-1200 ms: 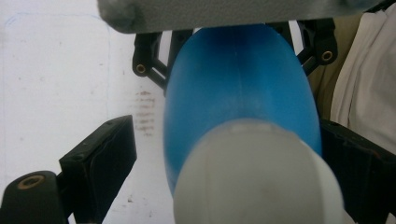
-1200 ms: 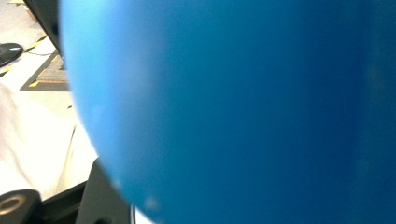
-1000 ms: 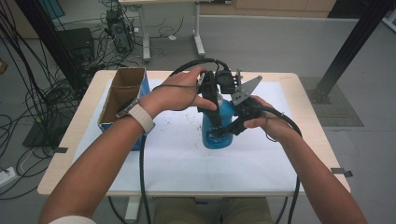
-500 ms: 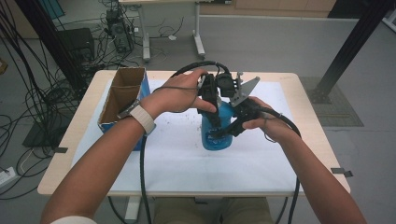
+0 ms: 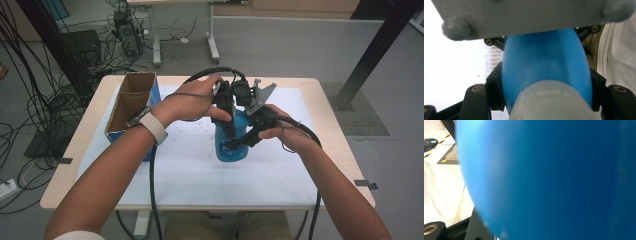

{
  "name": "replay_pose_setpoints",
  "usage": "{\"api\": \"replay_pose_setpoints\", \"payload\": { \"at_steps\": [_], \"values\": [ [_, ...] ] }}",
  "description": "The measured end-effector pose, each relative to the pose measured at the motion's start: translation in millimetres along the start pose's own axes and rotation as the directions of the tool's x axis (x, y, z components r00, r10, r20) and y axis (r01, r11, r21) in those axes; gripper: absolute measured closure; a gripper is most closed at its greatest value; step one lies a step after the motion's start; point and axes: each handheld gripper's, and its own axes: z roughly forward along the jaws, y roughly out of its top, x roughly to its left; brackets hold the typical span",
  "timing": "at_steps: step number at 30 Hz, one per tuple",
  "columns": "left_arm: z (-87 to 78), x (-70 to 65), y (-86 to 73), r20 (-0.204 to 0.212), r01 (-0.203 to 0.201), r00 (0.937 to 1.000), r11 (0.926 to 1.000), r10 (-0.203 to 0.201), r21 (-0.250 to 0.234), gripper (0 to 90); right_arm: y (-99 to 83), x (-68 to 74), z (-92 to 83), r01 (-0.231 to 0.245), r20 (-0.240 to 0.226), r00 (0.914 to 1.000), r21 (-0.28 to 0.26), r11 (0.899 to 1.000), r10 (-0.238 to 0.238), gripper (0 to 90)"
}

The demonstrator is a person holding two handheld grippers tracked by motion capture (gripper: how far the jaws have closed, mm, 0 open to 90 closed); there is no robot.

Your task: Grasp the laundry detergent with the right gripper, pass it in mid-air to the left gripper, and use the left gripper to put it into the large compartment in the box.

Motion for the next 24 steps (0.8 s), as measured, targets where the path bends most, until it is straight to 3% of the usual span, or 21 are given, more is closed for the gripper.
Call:
{"api": "replay_pose_setpoints", "payload": {
  "at_steps": [24],
  "values": [
    [-1.3,-3.1,0.3,0.000,0.006,1.0000,0.9999,-0.006,0.012,36.5,-0.5,3.9,0.1,-0.005,0.002,1.0000,-0.002,1.000,0.005,43.3]
  ]
}}
